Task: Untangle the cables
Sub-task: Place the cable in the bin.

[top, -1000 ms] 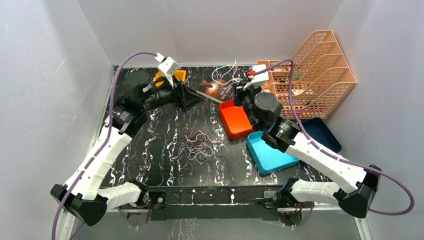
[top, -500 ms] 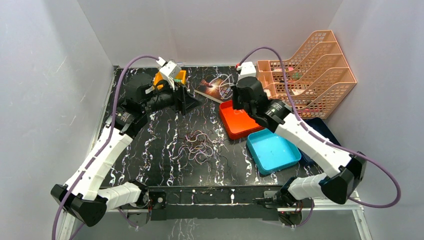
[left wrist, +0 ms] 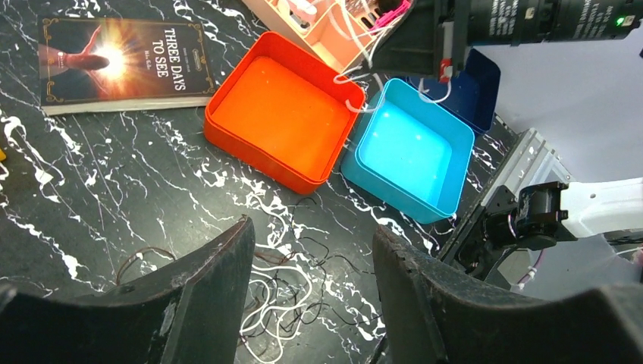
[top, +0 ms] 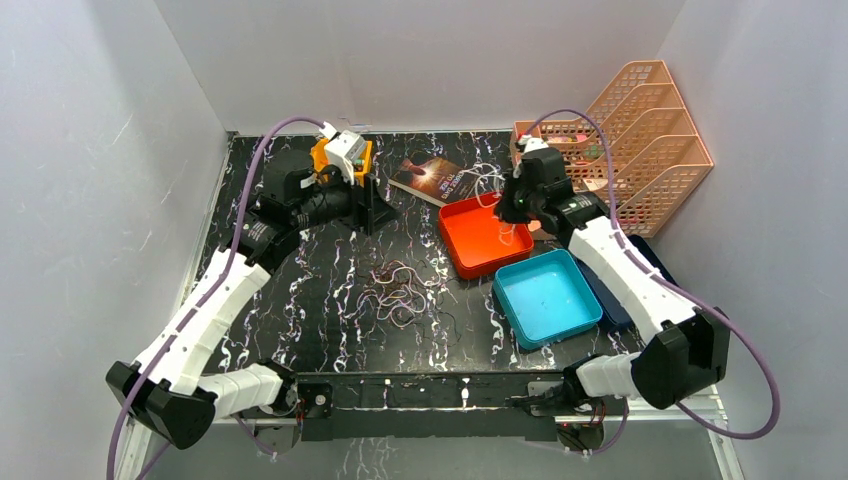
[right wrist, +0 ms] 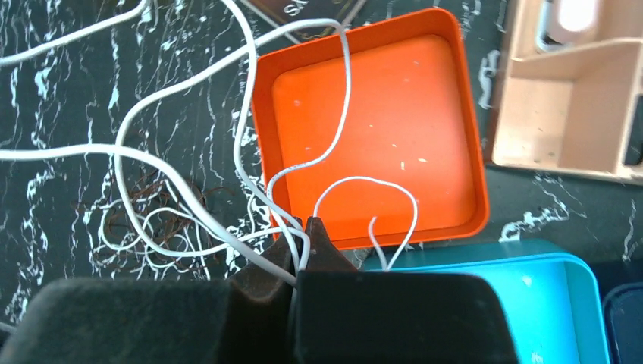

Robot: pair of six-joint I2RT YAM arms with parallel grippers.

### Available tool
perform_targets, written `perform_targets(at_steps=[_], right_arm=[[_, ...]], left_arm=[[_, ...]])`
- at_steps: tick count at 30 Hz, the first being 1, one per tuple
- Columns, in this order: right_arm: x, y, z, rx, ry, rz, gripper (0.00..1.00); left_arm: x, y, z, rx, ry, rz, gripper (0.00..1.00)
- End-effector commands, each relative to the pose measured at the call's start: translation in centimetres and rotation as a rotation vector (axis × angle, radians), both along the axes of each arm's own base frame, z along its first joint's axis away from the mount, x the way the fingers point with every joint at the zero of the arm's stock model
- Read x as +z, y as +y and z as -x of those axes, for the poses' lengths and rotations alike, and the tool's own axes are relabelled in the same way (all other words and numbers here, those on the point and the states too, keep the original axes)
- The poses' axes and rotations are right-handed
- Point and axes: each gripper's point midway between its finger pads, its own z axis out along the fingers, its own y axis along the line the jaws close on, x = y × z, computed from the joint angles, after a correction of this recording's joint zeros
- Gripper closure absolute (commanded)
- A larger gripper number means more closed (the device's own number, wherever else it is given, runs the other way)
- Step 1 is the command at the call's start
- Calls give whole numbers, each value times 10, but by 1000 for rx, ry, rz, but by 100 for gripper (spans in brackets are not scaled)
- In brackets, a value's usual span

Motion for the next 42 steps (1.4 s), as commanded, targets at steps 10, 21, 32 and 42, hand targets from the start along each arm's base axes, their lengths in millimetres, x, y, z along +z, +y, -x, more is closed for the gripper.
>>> perform_targets(at_steps=[10,21,32,42], right_arm=[[58,-132,10,-610,-210,12,100],[65,-253,35,-1055,-320,135,100],[9,-296,44,-1238,-245,110,100],[-38,-307,43,-1336,-179,67,100]], left_arm=[[-15,0,-4,8,45,-30,42],[-16,-1,-3,-9,44,-31,41],[-18,-12,-3,-65,78,-17,41],[-17,-16,-2,-84,94,-1,40]])
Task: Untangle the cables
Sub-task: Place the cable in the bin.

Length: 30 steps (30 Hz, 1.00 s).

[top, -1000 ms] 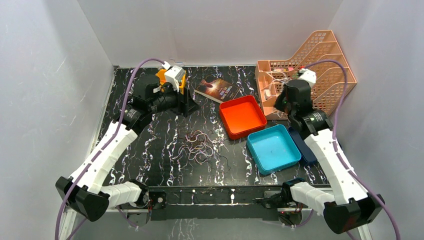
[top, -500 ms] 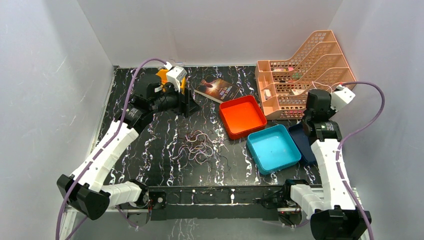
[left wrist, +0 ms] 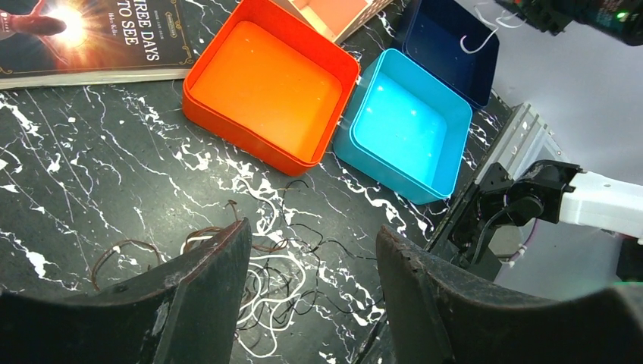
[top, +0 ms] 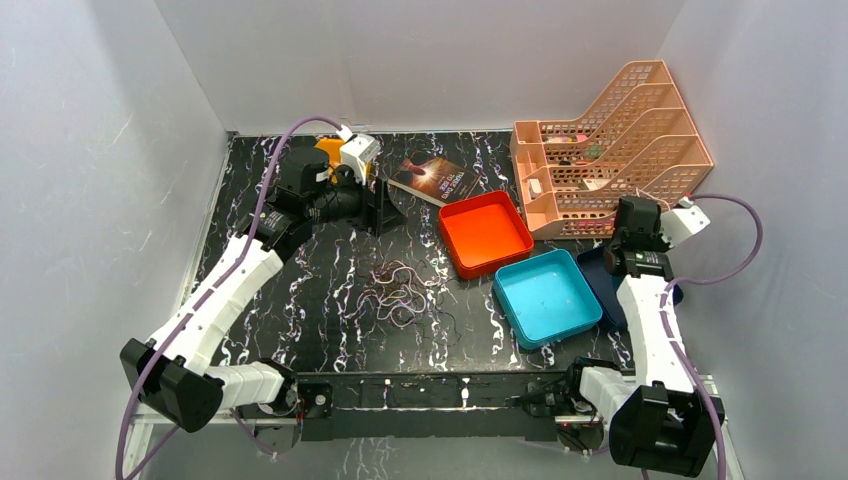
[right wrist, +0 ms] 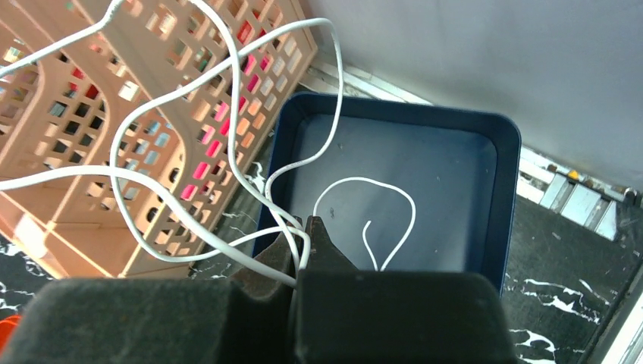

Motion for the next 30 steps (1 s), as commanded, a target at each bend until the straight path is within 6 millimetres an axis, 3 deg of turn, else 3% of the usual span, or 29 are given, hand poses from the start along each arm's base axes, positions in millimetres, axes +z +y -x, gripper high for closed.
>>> perform_targets(at_steps=[1,11,16,23,30], right_arm=[[-8,-6,-6,-76,-74,-31,100],[-56,-9,8,-149,-4,-72,98],[-70,-5,13,-153,-1,-105,78],[-58,-7,26,-181,-43,-94,38],[-23,-16,37,-227,-94,-49,23]], left_arm=[[14,-5,5,-37,-2,36,40],[12,-10,3,-57,18,40,40],[11,-12,2,-58,31,45,40],[10,-15,1,-67,42,50,40],[11,-14,2,-68,41,52,39]])
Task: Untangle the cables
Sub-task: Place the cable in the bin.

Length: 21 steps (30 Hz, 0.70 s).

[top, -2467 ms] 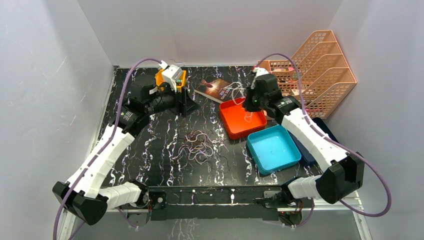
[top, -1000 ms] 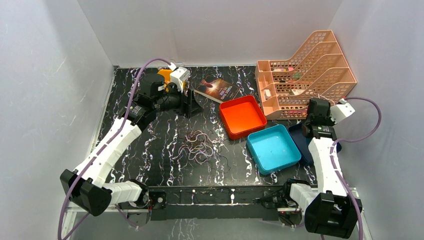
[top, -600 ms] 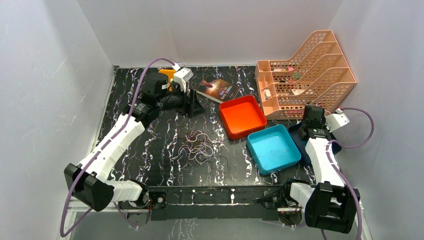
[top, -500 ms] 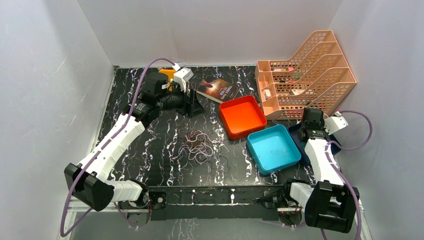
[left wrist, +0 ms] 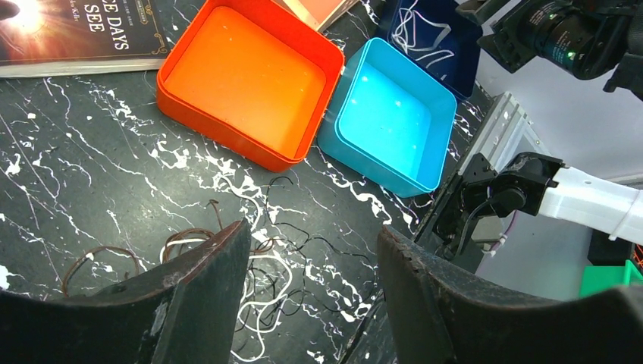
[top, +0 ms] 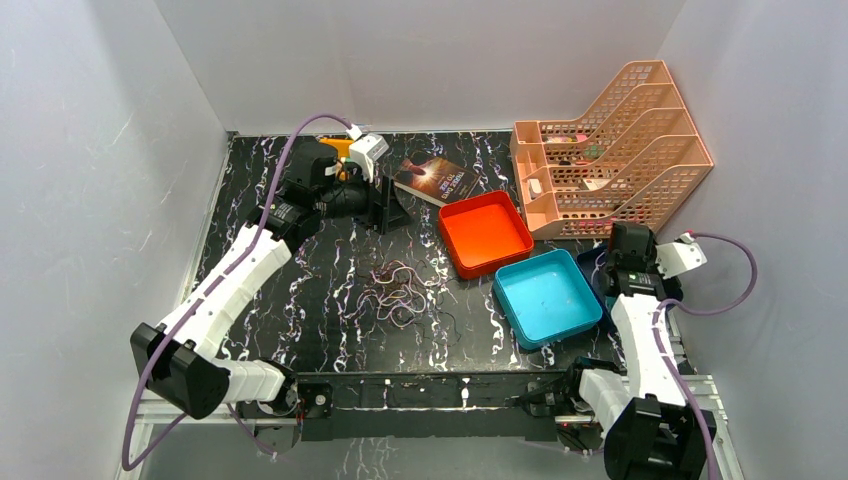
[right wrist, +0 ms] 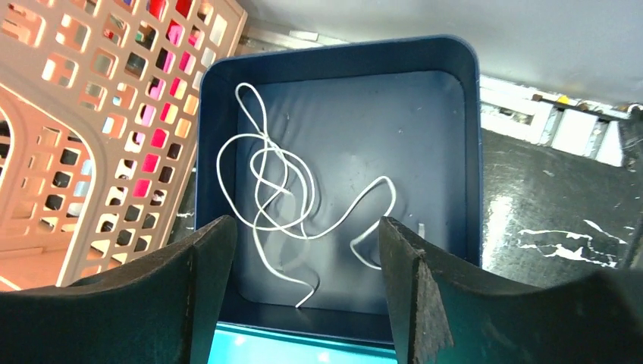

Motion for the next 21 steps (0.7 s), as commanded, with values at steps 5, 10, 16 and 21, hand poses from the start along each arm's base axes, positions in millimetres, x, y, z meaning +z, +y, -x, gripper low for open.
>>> perform_targets(at_steps=[5,10,16,21], right_arm=[[81,-18,0,-76,-137,103,22],[109,-15,-5,9,-138,140,21],[139,26,-37,368,-196,135,16],[147,66,-51,565,-267,29,8]], left_arm=[[19,-3,4,-21,-12,40,39],[18,-4,-2,0,-2,36,38],[12,-3,-9,32,11,21,36],[-1,3,-16,92,59,-22,33]])
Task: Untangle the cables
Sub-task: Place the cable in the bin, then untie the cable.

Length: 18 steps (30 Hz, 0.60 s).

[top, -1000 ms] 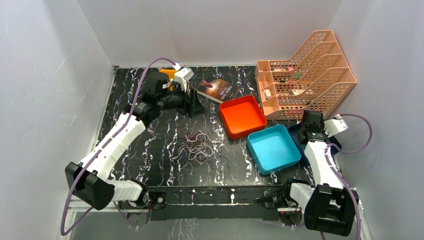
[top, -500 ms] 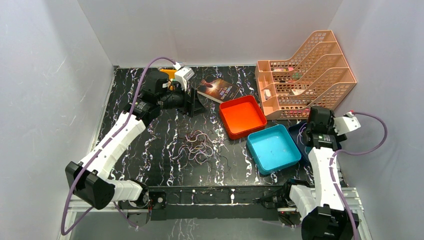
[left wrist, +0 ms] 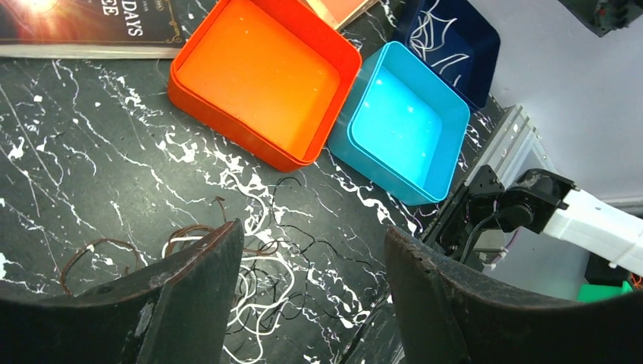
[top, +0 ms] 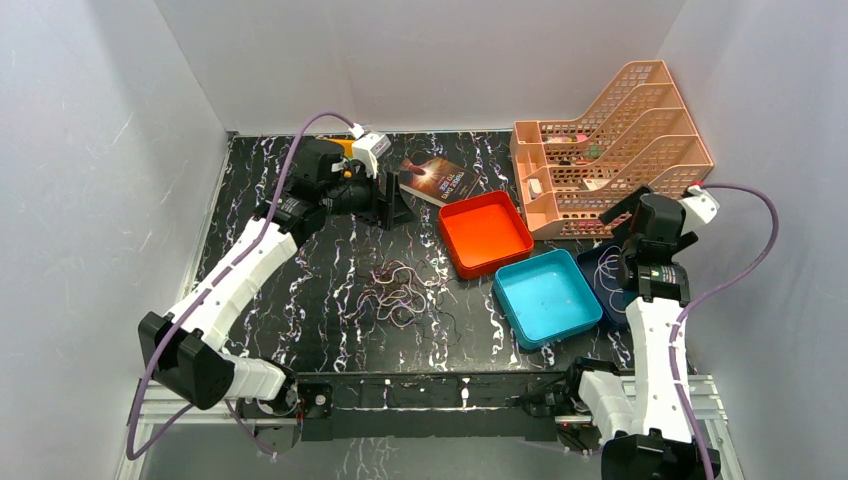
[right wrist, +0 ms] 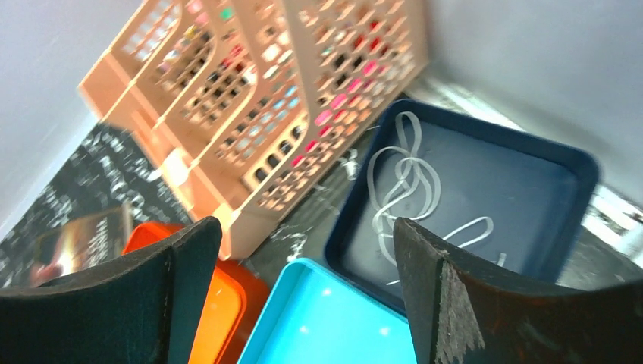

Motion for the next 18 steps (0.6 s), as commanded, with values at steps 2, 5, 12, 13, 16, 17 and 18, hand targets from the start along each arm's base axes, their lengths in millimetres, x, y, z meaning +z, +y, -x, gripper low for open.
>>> perform_targets(at_steps=[2,5,12,13,16,17,18], right_arm=[[30,47,-23,285,-91,-77,8],[22,58,-24,351,-58,-92,8],[18,88,-28,476,-4,-93,8],[17,95,-29,489,6,-86,8],[11,130,-34,553,54,-41,8],[10,144,-35,576,64,-29,7],[10,156,-36,594,69,-20,7]], left_arm=[[-2,9,-8,76,42,-49,29],[-19,21,-11,141,65,-111,27],[-67,47,-3,237,156,-243,2],[-72,51,-1,249,167,-260,2],[-85,62,1,292,192,-312,2],[-88,67,1,316,199,-328,2],[-91,71,1,342,208,-344,2]])
